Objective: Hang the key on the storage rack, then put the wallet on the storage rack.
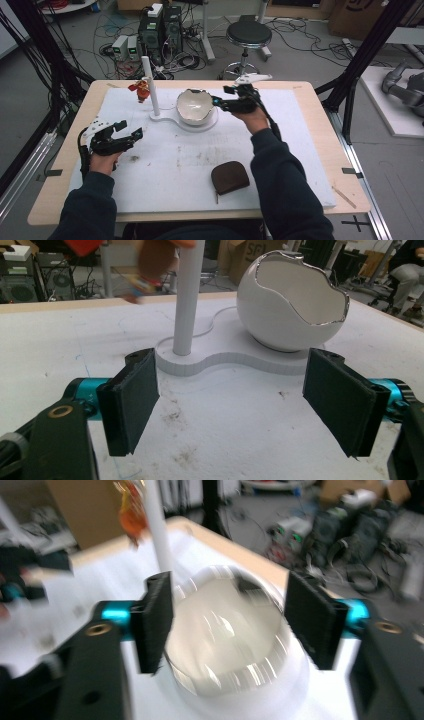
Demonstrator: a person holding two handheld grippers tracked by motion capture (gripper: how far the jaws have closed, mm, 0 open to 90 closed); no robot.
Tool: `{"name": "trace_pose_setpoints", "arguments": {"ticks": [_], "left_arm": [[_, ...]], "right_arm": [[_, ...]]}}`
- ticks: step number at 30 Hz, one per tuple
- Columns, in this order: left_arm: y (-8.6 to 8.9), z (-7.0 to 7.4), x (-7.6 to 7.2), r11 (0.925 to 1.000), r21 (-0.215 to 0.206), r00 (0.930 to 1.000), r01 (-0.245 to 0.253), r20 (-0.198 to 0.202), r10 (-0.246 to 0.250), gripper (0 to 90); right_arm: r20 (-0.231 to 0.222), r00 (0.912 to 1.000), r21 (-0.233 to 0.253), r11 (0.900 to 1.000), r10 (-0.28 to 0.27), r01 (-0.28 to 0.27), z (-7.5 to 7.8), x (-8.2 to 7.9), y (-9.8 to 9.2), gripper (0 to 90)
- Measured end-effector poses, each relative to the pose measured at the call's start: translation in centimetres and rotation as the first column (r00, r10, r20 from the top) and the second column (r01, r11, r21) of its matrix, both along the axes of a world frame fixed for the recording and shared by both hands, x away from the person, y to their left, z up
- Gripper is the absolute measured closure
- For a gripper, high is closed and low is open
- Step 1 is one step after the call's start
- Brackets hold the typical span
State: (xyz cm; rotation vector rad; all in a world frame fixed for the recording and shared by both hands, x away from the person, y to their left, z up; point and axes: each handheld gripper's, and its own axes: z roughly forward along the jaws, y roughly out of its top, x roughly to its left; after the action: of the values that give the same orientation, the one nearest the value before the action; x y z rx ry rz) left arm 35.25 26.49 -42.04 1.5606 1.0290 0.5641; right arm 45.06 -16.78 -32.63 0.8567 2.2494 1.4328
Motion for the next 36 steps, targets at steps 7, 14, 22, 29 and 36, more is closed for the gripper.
{"name": "trace_pose_setpoints", "arguments": {"ticks": [7,14,22,29,36], "left_arm": [[-0.1,0.2,-0.3,0.9999,0.016,0.9999,-0.003,0.016,0.003,22.0],[-0.1,0.1,-0.1,0.9998,0.015,0.9998,-0.017,0.011,0.017,21.9],[-0.3,0.2,0.1,0.9997,0.020,0.9998,-0.015,0.015,0.015,22.0],[-0.4,0.1,0.2,0.9998,0.020,0.9998,-0.007,0.018,0.007,22.0],[-0.5,0.1,0.2,0.9997,0.025,0.9999,0.000,0.015,0.000,22.0]], "right_arm": [[-0.020,0.9956,-0.045,0.995,-0.091,0.090,-3.3,-3.3,-6.8,21.7],[-0.007,0.9870,-0.105,0.982,-0.161,0.159,-6.8,-5.6,-10.7,21.7],[-0.012,0.9865,-0.114,0.980,-0.163,0.161,-7.0,-6.4,-11.5,21.7],[-0.069,0.9930,-0.072,0.993,-0.096,0.091,-7.0,-7.3,-11.7,21.7],[-0.205,0.9772,-0.087,0.993,0.054,-0.073,-8.5,-8.5,-10.7,21.8]]}}
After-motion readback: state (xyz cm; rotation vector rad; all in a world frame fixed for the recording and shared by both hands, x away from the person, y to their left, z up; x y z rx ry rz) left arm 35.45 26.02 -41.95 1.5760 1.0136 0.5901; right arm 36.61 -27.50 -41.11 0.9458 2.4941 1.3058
